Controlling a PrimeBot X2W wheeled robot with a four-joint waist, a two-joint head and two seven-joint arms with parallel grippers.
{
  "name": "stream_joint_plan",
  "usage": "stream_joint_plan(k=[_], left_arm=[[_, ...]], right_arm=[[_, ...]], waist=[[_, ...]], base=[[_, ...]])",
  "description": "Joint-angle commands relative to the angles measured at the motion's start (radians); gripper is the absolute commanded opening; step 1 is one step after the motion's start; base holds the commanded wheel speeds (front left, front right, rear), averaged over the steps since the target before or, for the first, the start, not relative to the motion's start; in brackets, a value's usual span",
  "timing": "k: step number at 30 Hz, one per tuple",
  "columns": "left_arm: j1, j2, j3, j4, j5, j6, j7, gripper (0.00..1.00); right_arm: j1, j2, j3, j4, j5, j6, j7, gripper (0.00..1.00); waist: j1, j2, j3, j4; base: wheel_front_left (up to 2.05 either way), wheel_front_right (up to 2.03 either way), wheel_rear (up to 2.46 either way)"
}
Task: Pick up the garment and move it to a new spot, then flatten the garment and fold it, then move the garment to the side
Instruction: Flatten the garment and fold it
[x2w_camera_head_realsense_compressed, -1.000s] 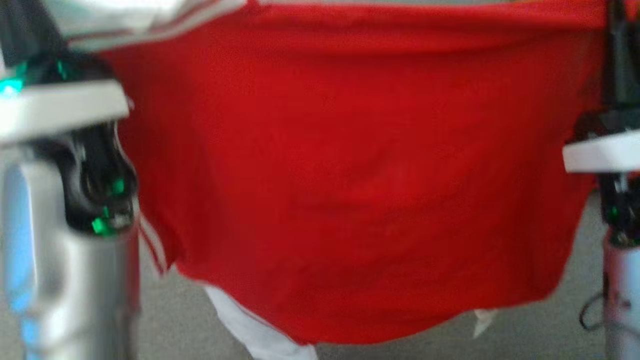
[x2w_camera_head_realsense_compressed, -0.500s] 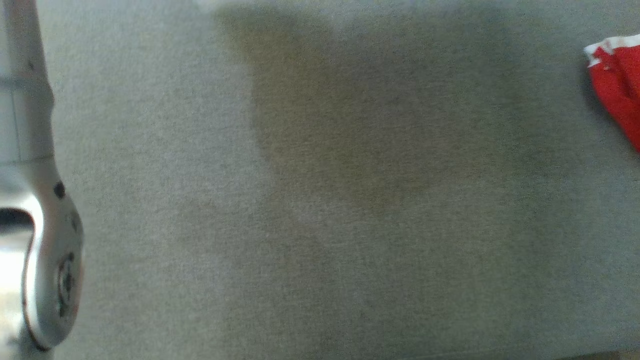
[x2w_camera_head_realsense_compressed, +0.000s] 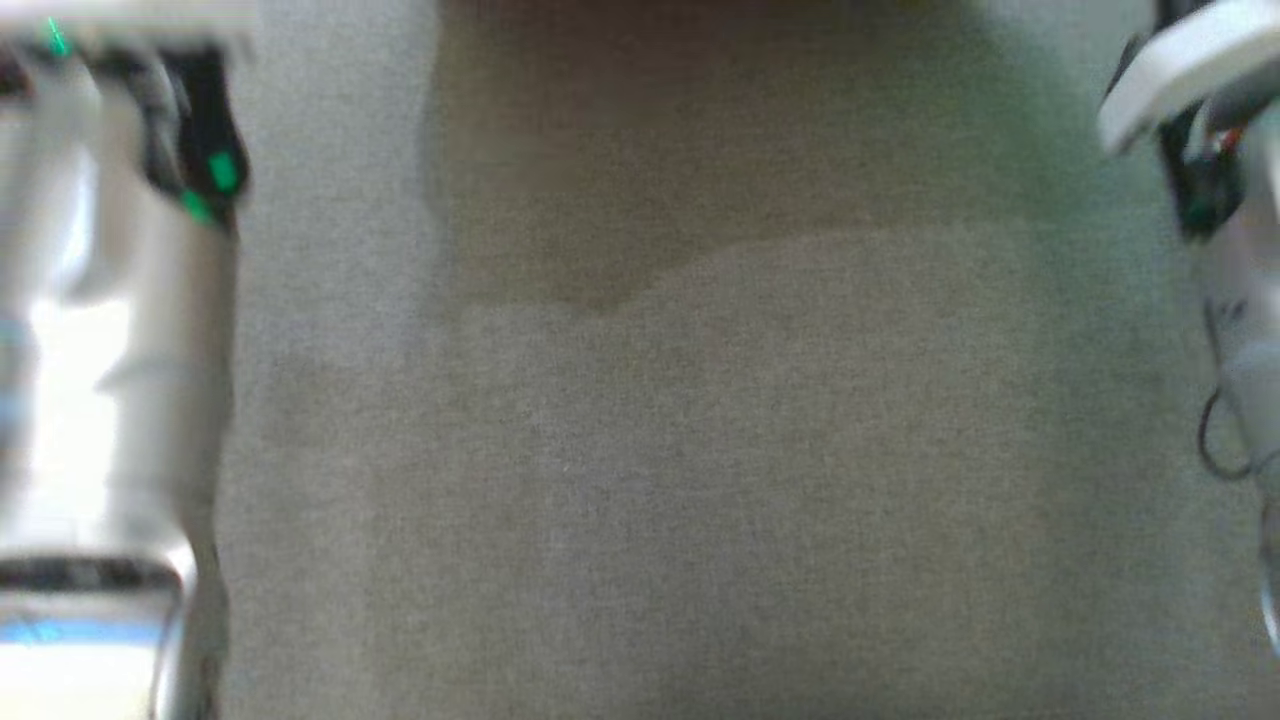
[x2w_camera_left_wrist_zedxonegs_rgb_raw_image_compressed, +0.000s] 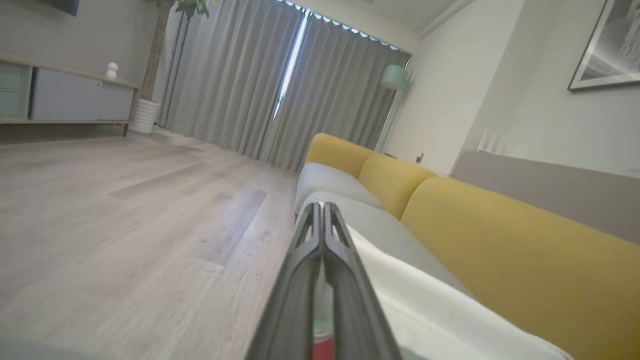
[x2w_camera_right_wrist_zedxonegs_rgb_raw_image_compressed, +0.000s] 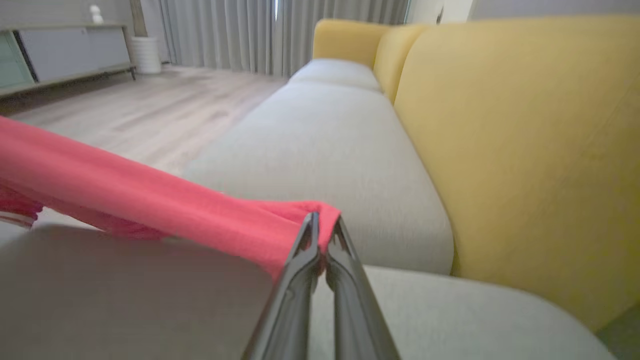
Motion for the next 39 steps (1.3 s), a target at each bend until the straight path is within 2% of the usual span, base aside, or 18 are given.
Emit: stream_joint_plan(k=[1, 5, 8, 13, 19, 26, 39], left_arm=[[0.002, 0.064, 0.024, -0.031, 0.006, 0.001, -0.016, 0.00], [0.178, 0.079, 0.012, -0.044, 0.011, -0.017, -0.020, 0.00], [0.300, 0.094, -0.010, -0.071, -0.002, -0.038, 0.014, 0.00], [0.490, 0.143, -0.083, -0.187, -0.030, -0.062, 0.139, 0.00], [0.675, 0.222, -0.153, -0.395, -0.074, -0.066, 0.302, 0.00], [0.831, 0.298, -0.178, -0.589, -0.128, -0.062, 0.448, 0.00], [1.019, 0.393, -0.183, -0.803, -0.225, -0.037, 0.629, 0.00]], right_arm=[[0.004, -0.007, 0.018, -0.017, 0.021, -0.001, 0.007, 0.00], [0.090, -0.031, 0.142, -0.011, 0.095, -0.001, 0.055, 0.00], [0.154, -0.061, 0.228, -0.039, 0.165, -0.001, 0.096, 0.00], [0.244, -0.146, 0.355, -0.121, 0.274, -0.001, 0.163, 0.00], [0.340, -0.258, 0.492, -0.231, 0.385, -0.001, 0.242, 0.00], [0.424, -0.343, 0.582, -0.332, 0.501, -0.001, 0.311, 0.00], [0.560, -0.425, 0.650, -0.495, 0.691, -0.001, 0.435, 0.00]], waist=[[0.0001, 0.0000, -0.022, 0.002], [0.0001, 0.0000, -0.075, -0.002], [0.0001, 0.0000, -0.118, -0.004], [0.0001, 0.0000, -0.179, -0.005], [0.0001, 0.0000, -0.234, 0.001], [0.0001, 0.0000, -0.287, 0.000], [0.0001, 0.0000, -0.360, -0.012]], base=[[0.00, 0.00, 0.00], [0.00, 0.00, 0.00], [0.00, 0.00, 0.00], [0.00, 0.00, 0.00], [0.00, 0.00, 0.00], [0.00, 0.00, 0.00], [0.00, 0.00, 0.00]])
